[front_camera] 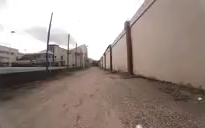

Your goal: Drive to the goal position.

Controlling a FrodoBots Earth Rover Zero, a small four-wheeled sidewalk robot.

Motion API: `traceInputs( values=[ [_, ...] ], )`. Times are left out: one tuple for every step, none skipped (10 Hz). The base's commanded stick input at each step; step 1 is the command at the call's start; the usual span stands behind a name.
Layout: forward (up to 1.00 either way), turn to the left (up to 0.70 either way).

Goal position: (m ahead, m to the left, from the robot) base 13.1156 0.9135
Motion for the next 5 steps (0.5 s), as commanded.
traceInputs(
  values=[
    [0.30, 0.00],
    [0.30, 0.00],
    [0.30, 0.00],
    [0.30, 0.00],
    [0.30, 0.00]
  ],
)
